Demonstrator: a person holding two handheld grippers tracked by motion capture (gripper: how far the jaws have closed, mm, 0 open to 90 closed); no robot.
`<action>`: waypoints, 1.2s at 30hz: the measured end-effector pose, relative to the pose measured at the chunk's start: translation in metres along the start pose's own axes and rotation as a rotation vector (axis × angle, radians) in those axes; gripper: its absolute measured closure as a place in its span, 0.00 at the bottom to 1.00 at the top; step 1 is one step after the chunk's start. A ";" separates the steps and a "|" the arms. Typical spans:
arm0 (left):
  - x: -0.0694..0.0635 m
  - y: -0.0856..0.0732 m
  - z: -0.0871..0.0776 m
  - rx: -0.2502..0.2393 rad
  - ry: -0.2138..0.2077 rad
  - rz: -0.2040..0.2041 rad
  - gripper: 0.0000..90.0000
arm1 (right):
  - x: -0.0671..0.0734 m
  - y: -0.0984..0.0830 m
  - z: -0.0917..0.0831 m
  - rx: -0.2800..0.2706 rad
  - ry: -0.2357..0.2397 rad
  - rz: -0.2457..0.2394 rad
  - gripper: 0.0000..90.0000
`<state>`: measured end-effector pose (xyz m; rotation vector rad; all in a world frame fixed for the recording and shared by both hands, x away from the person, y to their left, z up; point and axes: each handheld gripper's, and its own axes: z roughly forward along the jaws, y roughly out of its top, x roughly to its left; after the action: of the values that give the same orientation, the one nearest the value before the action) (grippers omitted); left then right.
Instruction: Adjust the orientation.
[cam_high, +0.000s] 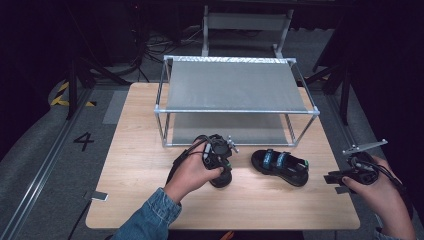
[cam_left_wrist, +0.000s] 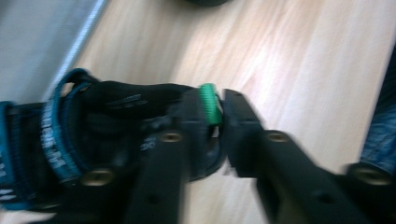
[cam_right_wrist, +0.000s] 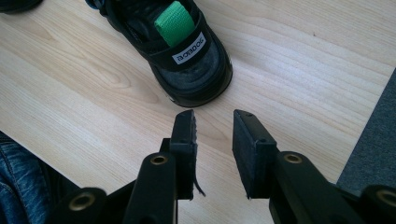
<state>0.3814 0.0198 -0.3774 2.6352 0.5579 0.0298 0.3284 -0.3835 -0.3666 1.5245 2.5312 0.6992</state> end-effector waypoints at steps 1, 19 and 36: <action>0.000 0.000 0.000 0.000 0.000 0.000 0.93 | 0.000 0.000 0.000 0.000 0.000 0.000 0.78; -0.013 -0.038 -0.031 0.112 -0.053 0.031 0.94 | 0.004 0.014 0.007 0.005 0.019 -0.033 0.77; -0.002 -0.035 -0.047 -0.008 0.012 -0.032 0.46 | 0.004 0.013 0.009 0.005 0.014 -0.036 0.75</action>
<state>0.3611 0.0679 -0.3500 2.6190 0.6027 0.0385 0.3399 -0.3722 -0.3682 1.4772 2.5655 0.7018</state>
